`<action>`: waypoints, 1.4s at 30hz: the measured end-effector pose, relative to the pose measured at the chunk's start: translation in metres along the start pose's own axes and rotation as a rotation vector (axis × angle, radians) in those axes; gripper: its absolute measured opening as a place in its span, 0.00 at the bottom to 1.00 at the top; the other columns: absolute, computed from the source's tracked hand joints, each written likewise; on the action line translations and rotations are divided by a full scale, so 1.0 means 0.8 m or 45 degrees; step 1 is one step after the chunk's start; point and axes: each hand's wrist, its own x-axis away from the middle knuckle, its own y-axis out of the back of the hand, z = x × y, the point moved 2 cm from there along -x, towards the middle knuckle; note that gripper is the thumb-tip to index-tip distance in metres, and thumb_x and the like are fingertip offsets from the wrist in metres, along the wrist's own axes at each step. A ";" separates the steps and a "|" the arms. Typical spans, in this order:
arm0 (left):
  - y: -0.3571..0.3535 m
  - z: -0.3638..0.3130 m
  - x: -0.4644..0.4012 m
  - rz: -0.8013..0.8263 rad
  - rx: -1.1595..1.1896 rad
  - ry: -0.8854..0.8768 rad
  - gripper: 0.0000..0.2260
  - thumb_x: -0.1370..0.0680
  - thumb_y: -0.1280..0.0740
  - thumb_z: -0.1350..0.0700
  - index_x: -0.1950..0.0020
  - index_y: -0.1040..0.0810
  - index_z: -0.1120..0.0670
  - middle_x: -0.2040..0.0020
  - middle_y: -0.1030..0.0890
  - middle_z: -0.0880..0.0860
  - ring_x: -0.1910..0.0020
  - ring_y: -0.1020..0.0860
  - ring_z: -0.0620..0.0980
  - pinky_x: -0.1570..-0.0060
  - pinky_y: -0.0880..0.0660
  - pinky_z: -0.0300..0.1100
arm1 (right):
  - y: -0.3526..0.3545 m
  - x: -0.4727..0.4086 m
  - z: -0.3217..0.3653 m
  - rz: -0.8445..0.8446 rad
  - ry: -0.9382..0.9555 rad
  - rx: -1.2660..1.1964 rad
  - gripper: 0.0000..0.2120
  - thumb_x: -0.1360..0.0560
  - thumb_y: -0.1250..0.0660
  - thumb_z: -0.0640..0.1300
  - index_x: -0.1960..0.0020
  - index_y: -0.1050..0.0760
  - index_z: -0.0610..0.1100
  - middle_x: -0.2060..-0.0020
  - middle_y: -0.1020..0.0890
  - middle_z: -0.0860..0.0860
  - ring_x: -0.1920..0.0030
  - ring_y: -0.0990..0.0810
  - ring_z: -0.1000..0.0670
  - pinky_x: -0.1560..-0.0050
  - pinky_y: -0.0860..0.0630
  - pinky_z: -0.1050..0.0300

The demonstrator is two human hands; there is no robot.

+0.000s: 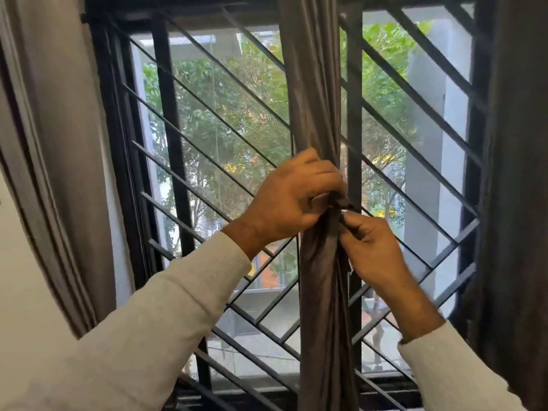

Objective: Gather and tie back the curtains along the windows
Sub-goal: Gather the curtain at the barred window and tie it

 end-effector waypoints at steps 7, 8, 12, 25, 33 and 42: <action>-0.006 0.028 -0.001 0.100 0.284 0.375 0.07 0.21 0.29 0.58 0.44 0.18 0.56 0.53 0.14 0.49 0.52 0.14 0.51 0.50 0.18 0.54 | 0.011 0.007 -0.005 -0.158 -0.022 0.025 0.12 0.24 0.22 0.38 0.43 0.14 0.49 0.60 0.14 0.53 0.58 0.15 0.54 0.53 0.18 0.58; -0.007 0.032 0.000 0.079 0.317 0.428 0.06 0.20 0.28 0.56 0.44 0.19 0.56 0.54 0.14 0.48 0.52 0.14 0.50 0.50 0.17 0.55 | 0.011 0.009 -0.005 -0.186 -0.043 -0.006 0.13 0.25 0.21 0.38 0.43 0.15 0.49 0.59 0.15 0.51 0.58 0.15 0.53 0.53 0.18 0.59; -0.009 0.038 0.000 -0.014 0.529 0.646 0.12 0.22 0.24 0.58 0.47 0.26 0.54 0.61 0.16 0.55 0.59 0.13 0.57 0.57 0.16 0.56 | 0.013 0.008 -0.002 -0.159 0.011 -0.168 0.08 0.22 0.26 0.34 0.45 0.15 0.42 0.55 0.12 0.50 0.52 0.12 0.49 0.46 0.15 0.54; -0.015 0.040 0.001 0.109 0.738 0.673 0.08 0.18 0.32 0.66 0.40 0.19 0.59 0.52 0.12 0.55 0.53 0.14 0.53 0.56 0.20 0.43 | 0.031 -0.025 0.003 -0.216 0.233 -0.004 0.05 0.25 0.23 0.34 0.50 0.14 0.41 0.51 0.15 0.47 0.48 0.16 0.51 0.48 0.20 0.54; -0.003 0.031 -0.007 0.099 0.508 0.644 0.17 0.19 0.32 0.65 0.33 0.31 0.55 0.66 0.22 0.48 0.64 0.20 0.51 0.59 0.25 0.41 | 0.038 -0.037 0.022 -0.243 0.044 -0.162 0.16 0.28 0.21 0.35 0.42 0.19 0.44 0.63 0.13 0.43 0.60 0.15 0.42 0.50 0.18 0.41; 0.015 0.028 -0.016 0.300 0.183 0.613 0.30 0.20 0.32 0.64 0.21 0.38 0.50 0.59 0.16 0.48 0.68 0.21 0.40 0.64 0.23 0.41 | 0.040 -0.061 0.046 -0.075 -0.076 0.049 0.14 0.28 0.19 0.39 0.43 0.13 0.44 0.62 0.11 0.48 0.61 0.12 0.50 0.45 0.14 0.45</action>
